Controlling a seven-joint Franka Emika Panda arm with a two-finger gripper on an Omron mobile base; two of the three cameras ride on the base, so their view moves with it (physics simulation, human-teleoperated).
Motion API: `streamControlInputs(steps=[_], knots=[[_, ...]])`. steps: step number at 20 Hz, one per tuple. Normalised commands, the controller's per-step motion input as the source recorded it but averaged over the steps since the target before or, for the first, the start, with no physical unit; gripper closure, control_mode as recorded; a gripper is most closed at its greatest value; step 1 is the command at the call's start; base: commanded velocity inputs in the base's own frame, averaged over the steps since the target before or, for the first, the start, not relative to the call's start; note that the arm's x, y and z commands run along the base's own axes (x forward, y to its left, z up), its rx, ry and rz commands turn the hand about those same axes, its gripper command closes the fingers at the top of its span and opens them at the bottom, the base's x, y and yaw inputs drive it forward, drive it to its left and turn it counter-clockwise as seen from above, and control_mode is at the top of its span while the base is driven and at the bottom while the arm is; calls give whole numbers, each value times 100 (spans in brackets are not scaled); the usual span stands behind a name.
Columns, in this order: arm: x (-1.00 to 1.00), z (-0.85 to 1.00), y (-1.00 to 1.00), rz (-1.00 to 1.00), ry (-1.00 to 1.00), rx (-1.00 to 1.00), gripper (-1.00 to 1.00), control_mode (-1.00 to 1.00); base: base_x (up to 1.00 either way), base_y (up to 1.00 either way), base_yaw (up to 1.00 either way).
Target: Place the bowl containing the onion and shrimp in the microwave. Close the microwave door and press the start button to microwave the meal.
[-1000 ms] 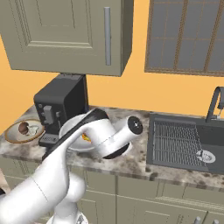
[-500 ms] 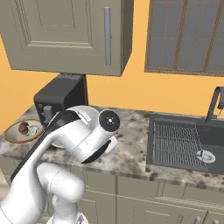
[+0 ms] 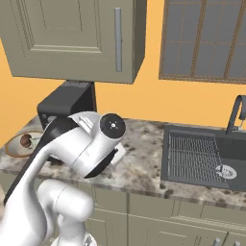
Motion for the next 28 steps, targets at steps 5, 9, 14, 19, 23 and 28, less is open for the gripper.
streamControlInputs(steps=[5,9,14,19,23,28], knots=[[-12,7,0,0,-2,-1,100,100,-26,0,1],[0,0,0,0,0,0,100,100,-72,0,0],[0,0,0,0,0,0,100,100,-27,-11,-27],[0,0,0,0,0,0,100,100,-8,-14,-63],[0,0,0,0,0,0,100,100,-3,-13,-70],[0,0,0,0,0,0,100,100,0,-10,-69]])
